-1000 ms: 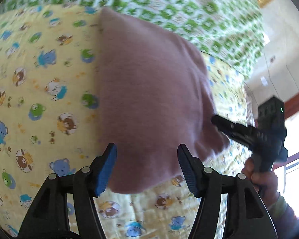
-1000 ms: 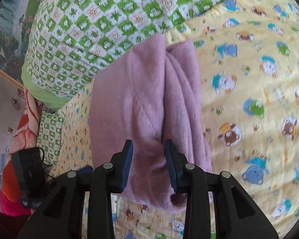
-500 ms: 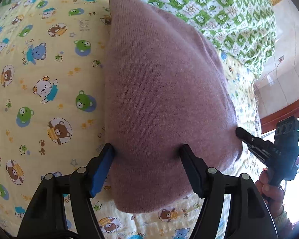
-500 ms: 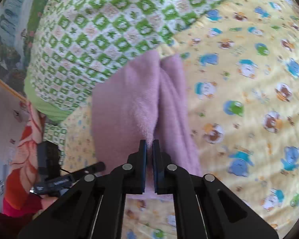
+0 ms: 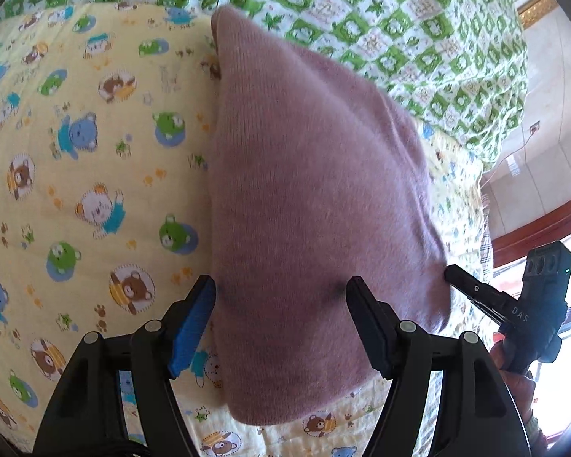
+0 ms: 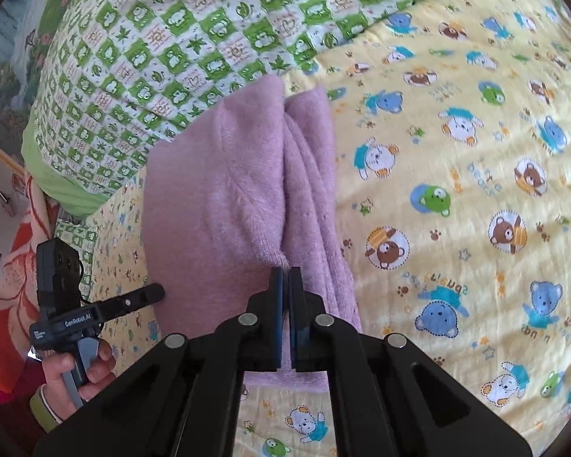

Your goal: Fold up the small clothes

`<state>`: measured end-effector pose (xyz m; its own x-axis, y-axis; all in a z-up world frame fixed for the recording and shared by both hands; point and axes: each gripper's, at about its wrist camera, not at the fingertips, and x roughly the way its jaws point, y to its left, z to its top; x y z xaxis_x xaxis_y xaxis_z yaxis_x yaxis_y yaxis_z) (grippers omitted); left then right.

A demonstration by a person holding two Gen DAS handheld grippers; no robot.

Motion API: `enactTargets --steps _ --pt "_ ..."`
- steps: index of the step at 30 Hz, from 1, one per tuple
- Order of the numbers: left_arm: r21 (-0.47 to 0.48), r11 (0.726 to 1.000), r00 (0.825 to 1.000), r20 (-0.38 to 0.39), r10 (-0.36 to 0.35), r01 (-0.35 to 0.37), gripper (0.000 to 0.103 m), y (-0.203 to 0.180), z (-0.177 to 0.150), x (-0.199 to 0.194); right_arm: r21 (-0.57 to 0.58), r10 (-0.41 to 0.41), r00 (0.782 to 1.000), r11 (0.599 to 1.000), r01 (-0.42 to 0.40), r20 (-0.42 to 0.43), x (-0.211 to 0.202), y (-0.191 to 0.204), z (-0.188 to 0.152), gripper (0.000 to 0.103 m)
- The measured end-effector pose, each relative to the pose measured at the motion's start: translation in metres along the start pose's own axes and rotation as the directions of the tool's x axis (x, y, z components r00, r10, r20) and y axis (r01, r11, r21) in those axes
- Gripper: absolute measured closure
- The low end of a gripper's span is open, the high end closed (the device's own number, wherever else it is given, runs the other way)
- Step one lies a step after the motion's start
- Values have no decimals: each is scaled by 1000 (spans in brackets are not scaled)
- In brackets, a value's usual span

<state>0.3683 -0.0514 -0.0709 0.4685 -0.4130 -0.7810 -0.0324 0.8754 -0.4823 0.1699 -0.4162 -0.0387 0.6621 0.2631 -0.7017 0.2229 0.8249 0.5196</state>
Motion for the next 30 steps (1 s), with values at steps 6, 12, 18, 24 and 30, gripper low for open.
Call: enactTargets --steps 6,12,18,24,30 --pt "-11 1000 999 33 12 -12 31 3 30 -3 8 -20 999 1000 20 35 1 8 32 69" --pt "-42 999 999 49 23 -21 30 14 59 3 6 19 998 1000 -19 65 30 15 74 45" --pt "-54 998 998 51 22 -19 30 14 79 12 -68 -20 1000 998 20 -1 75 28 88 88" --pt "-30 1000 998 60 5 -3 27 6 86 16 -7 26 994 1000 -26 108 46 12 95 96" --pt "-40 999 1000 27 0 1 26 4 87 40 97 0 1000 995 -3 30 70 -27 85 94"
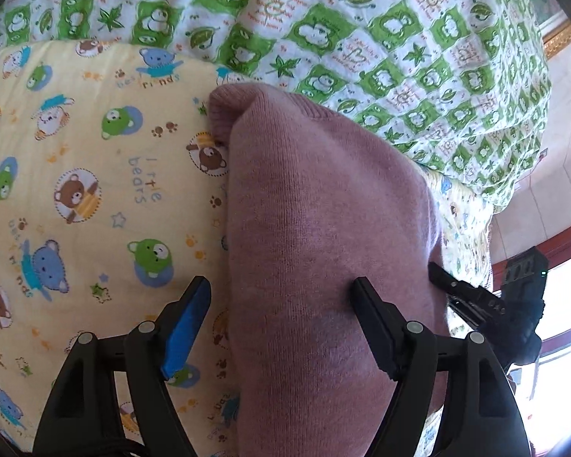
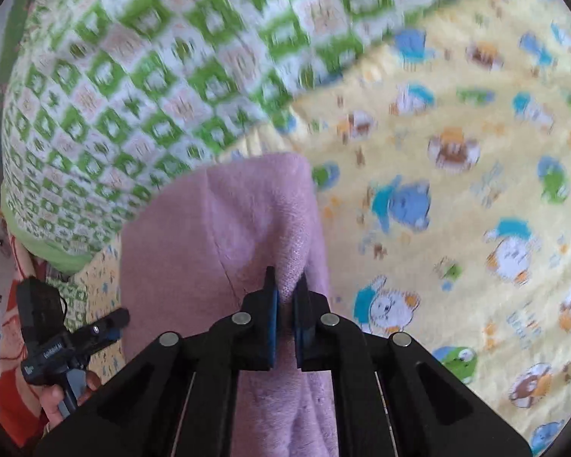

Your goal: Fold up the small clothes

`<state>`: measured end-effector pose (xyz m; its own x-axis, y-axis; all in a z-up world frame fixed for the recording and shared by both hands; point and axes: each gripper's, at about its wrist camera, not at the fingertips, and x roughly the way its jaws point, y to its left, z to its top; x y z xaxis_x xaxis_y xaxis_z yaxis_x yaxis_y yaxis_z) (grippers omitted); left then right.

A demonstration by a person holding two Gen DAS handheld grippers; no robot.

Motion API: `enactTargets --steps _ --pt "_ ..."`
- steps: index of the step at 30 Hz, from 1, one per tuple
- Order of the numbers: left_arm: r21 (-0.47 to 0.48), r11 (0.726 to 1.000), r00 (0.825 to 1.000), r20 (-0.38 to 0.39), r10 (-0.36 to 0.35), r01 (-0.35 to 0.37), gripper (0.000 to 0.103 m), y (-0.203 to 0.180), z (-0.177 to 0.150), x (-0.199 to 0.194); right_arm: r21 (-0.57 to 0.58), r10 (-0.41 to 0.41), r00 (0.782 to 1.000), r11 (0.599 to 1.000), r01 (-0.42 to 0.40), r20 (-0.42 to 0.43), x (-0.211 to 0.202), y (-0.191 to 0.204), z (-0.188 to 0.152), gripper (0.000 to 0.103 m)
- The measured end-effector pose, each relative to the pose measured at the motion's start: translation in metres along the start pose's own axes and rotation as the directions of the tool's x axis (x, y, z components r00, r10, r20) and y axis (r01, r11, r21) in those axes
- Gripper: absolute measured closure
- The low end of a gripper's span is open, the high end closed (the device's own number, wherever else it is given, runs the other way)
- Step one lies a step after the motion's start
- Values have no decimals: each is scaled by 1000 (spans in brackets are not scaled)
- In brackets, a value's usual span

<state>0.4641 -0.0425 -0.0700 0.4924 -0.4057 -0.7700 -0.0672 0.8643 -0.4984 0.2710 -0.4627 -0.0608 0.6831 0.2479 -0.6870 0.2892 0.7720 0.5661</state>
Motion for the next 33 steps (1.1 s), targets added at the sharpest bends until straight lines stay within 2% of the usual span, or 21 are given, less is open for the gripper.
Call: enactTargets --steps 1,3,5,8,14,17,19,20,22,24,26,28,29,30,31,33 --pt "-5 1000 1000 -1 -9 9 26 0 0 2 0 8 1000 1000 -8 9 1 -1 -2 92" --pt "-8 1000 1000 -2 -16 16 26 0 1 3 10 15 999 1000 -15 37 -6 -1 -1 79" --pt "-8 1000 1000 -2 -22 22 26 1 2 4 25 -3 998 1000 1 67 -16 -1 1 45" --pt "-19 999 999 -3 -42 42 26 5 7 7 13 38 993 999 -40 107 -27 1 1 31" --pt "-46 996 998 9 -70 70 26 9 34 18 -7 66 998 998 -66 7 -2 4 5 31" --pt "-54 996 998 25 -63 65 29 11 56 24 -5 75 997 997 -75 -10 9 5 7 31" --pt "-53 994 993 73 -89 93 54 13 71 22 0 88 996 996 -88 -11 10 6 8 31" --pt "-50 994 992 84 -94 99 58 14 76 21 2 91 996 996 -91 -11 11 6 9 31" --pt "-17 996 988 129 -87 90 80 13 85 17 3 98 995 995 -98 -11 10 6 9 31" --pt "4 998 988 143 -59 59 82 15 89 15 -2 102 995 995 -102 -14 9 6 9 31" --pt "-13 999 992 124 -35 36 76 22 88 14 -3 108 994 994 -108 -16 8 5 8 31" --pt "-55 997 993 113 -43 49 47 34 81 7 1 112 994 994 -112 -17 6 3 9 31" --pt "-76 995 992 109 -61 69 38 40 74 2 5 114 993 993 -114 -15 3 1 7 31" --pt "-101 991 992 96 -79 89 25 46 64 -5 9 114 993 993 -114 -14 0 -2 6 31" --pt "-116 988 992 84 -92 101 20 50 54 -9 12 115 993 993 -114 -16 -2 -4 5 31" --pt "-144 982 992 56 -114 121 20 56 30 -16 15 119 992 993 -119 -29 -6 -6 2 31"
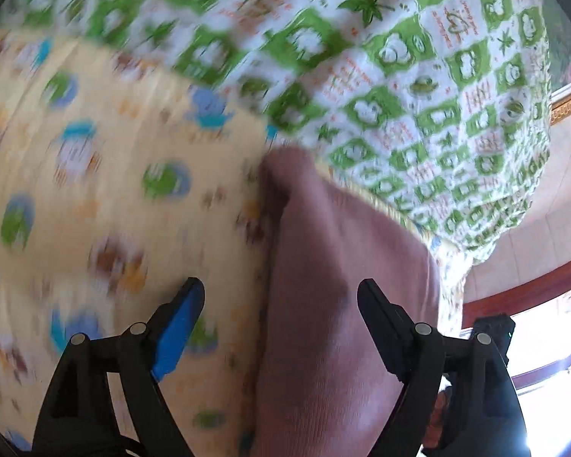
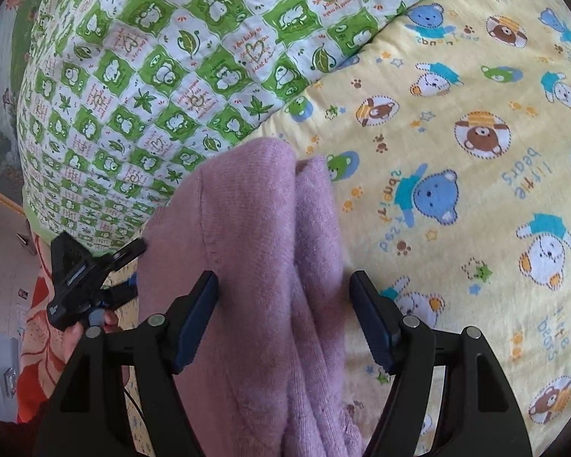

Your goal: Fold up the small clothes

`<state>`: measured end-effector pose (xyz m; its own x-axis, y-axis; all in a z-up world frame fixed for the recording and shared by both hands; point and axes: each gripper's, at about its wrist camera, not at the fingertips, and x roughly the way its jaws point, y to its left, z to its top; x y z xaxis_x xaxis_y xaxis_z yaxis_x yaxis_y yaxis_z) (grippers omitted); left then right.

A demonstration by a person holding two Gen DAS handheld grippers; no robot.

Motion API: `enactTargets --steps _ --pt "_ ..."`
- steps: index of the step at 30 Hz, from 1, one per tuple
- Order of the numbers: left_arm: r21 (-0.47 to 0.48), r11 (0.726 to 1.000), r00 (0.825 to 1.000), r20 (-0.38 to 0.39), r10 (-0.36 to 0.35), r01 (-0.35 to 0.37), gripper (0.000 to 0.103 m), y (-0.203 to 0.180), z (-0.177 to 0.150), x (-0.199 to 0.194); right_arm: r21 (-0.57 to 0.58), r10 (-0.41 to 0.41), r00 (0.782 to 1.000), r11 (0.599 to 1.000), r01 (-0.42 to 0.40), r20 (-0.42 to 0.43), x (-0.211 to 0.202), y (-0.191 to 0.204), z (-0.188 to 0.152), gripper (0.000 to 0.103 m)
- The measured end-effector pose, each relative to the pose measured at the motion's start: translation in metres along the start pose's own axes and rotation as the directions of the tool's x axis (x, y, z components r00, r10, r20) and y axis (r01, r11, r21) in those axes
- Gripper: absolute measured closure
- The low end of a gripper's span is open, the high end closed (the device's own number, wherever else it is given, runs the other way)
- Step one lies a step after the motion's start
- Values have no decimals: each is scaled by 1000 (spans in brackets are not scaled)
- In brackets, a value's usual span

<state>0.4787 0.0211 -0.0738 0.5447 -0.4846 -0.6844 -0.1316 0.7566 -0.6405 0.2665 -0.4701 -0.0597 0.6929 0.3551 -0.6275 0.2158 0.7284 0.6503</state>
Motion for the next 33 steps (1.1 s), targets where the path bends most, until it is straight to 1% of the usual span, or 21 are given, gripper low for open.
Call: enactTargets --steps 3,6,9,12,14,15,16,17,18,19,20,22,25,27,30,33 --pt "-28 999 998 -56 -21 19 20 7 -33 -4 -21 11 999 1000 -12 -41 0 0 -8 26" --pt "-70 996 994 -90 -68 62 18 10 -60 2 -47 15 997 999 -18 -74 1 0 -17 24" --pt "-94 992 987 -129 -92 81 17 7 -77 16 -55 21 994 998 -26 -103 5 -4 -22 23" --pt "-86 992 982 -160 -103 90 15 0 -84 30 -66 9 994 998 -16 -105 10 -3 -23 22" --pt "-42 997 983 -169 -74 68 20 -9 -88 44 -72 13 994 997 -20 -107 13 -1 -22 22" --pt "-24 997 983 -165 -77 74 34 -16 -88 48 -75 13 994 997 -21 -110 15 0 -23 23" --pt "-7 997 983 -167 -79 79 40 -19 -88 50 -77 15 993 997 -24 -115 17 1 -23 32" --pt "14 997 985 -160 -67 70 43 -22 -88 50 -76 21 992 997 -30 -121 19 2 -24 56" --pt "24 997 985 -156 -71 75 52 -24 -89 48 -55 50 989 997 -58 -137 21 2 -25 58" --pt "37 996 986 -147 -79 85 58 -27 -90 44 -31 61 989 997 -65 -136 20 2 -26 63" --pt "44 995 986 -141 -85 92 60 -28 -92 41 -23 68 990 997 -71 -125 17 3 -28 68" --pt "64 992 988 -122 -97 105 65 -30 -96 26 -18 75 992 997 -78 -101 10 9 -31 70" --pt "64 992 991 -94 -100 106 66 -26 -101 2 -6 122 991 992 -123 -61 -4 25 -39 71" --pt "66 993 994 -53 -94 97 67 -23 -106 -24 4 164 985 987 -164 -49 -9 38 -45 71" --pt "48 994 995 -1 -96 96 67 0 -111 -74 -19 201 978 979 -202 -52 -12 68 -59 71" --pt "28 997 997 36 -73 72 67 28 -120 -122 -24 271 960 961 -274 -74 -9 97 -73 71"
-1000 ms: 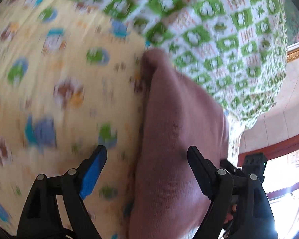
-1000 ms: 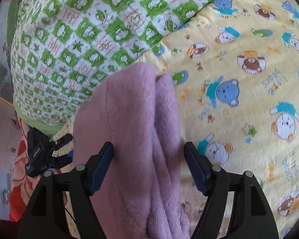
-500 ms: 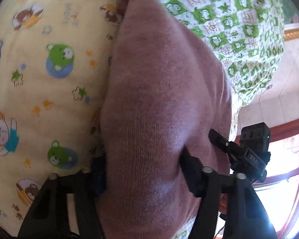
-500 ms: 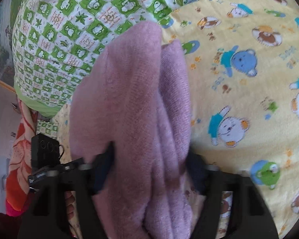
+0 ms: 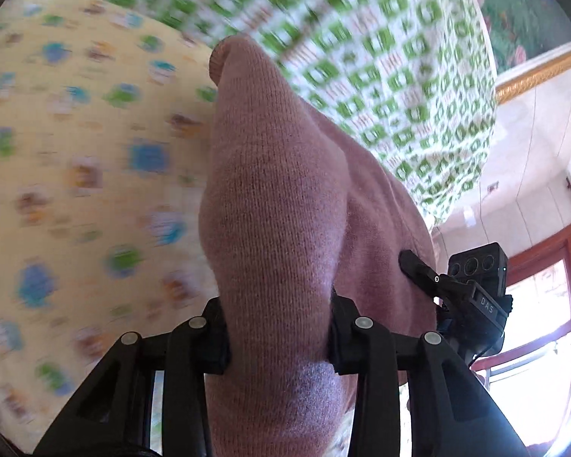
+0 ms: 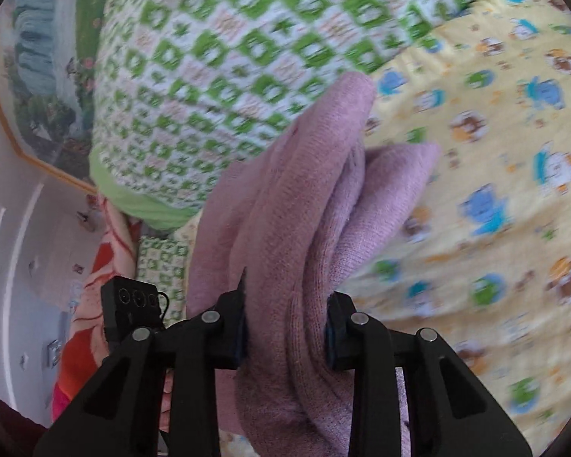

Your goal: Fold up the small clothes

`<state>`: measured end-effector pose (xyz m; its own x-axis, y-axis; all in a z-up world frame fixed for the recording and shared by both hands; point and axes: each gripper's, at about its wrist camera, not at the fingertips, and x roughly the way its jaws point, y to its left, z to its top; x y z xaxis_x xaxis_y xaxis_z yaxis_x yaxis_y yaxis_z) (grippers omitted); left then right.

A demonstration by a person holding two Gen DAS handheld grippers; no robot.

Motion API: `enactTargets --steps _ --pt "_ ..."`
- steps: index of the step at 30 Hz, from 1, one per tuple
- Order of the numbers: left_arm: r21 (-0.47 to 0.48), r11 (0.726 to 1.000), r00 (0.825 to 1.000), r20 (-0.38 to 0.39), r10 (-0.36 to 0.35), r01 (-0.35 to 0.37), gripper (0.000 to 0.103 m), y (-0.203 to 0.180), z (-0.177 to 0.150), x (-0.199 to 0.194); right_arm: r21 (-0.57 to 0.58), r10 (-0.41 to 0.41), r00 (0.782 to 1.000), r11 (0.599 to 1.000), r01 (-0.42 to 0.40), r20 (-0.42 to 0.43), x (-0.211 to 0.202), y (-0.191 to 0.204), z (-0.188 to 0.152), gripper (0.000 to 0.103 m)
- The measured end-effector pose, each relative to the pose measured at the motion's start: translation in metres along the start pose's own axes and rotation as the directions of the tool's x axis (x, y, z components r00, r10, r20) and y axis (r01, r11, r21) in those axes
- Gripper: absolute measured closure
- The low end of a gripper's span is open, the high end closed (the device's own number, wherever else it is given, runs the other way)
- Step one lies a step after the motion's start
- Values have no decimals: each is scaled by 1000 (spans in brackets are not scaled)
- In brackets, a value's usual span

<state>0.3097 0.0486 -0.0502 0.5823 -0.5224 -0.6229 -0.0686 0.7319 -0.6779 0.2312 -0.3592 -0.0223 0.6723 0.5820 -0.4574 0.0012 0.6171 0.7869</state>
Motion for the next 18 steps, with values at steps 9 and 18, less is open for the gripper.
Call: enactTargets --steps 9,18 --pt "-64 993 993 49 105 -102 67 76 -28 -80 -39 62 984 997 -70 -170 89 53 -53 71" --pt "-169 983 996 32 80 -74 56 133 -42 -67 -18 2 959 1000 -7 -282 148 39 -80 70"
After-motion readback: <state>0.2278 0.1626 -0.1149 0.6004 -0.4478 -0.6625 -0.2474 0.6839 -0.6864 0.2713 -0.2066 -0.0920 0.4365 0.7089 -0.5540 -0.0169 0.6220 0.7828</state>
